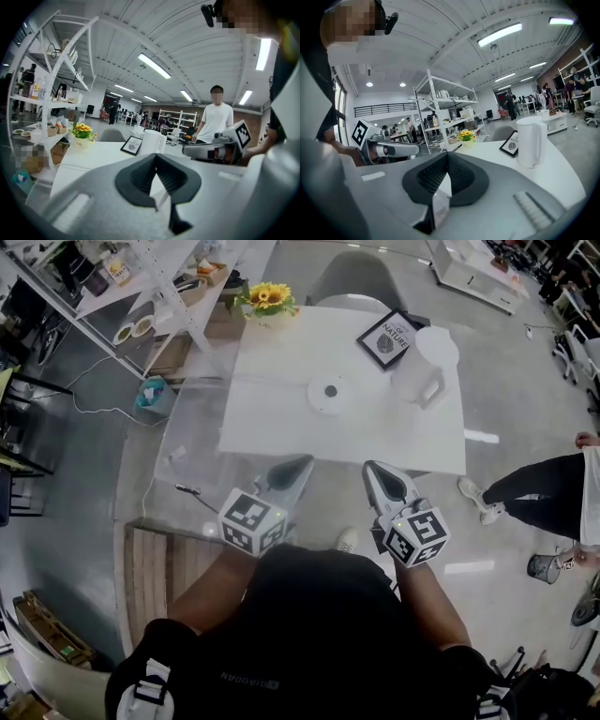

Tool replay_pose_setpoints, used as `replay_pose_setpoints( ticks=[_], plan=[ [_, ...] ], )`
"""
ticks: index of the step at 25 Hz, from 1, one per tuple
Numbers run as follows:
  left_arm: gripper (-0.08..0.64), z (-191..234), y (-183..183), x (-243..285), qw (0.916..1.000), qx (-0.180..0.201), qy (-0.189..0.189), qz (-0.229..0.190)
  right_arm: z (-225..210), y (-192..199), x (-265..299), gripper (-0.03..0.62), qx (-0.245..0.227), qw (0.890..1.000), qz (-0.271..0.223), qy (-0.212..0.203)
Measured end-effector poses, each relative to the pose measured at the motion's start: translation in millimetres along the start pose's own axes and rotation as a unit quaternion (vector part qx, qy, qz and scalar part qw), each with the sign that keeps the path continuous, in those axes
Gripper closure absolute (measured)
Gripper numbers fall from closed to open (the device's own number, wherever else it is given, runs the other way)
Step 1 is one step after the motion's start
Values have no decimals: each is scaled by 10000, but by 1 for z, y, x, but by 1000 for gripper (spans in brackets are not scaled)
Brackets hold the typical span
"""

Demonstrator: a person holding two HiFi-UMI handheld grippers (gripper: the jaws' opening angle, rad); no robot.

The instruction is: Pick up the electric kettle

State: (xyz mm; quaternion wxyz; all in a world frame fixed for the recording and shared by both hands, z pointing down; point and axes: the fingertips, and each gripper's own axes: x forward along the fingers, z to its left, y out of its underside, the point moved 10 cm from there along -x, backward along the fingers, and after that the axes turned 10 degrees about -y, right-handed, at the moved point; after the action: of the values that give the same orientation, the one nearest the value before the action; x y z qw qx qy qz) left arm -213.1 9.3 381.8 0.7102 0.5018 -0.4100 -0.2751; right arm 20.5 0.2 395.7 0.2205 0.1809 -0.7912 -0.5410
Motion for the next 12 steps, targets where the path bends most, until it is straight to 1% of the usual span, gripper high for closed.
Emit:
replay_pose_setpoints(
  ticks=[6, 12],
  plan=[
    [557, 1, 2, 0, 9999, -16, 135, 52, 3, 2, 2, 588, 37, 10000, 56, 60],
    [557, 8, 1, -7, 9999, 12, 126, 47, 9, 5, 6, 588, 45, 9999, 28, 87]
  ],
)
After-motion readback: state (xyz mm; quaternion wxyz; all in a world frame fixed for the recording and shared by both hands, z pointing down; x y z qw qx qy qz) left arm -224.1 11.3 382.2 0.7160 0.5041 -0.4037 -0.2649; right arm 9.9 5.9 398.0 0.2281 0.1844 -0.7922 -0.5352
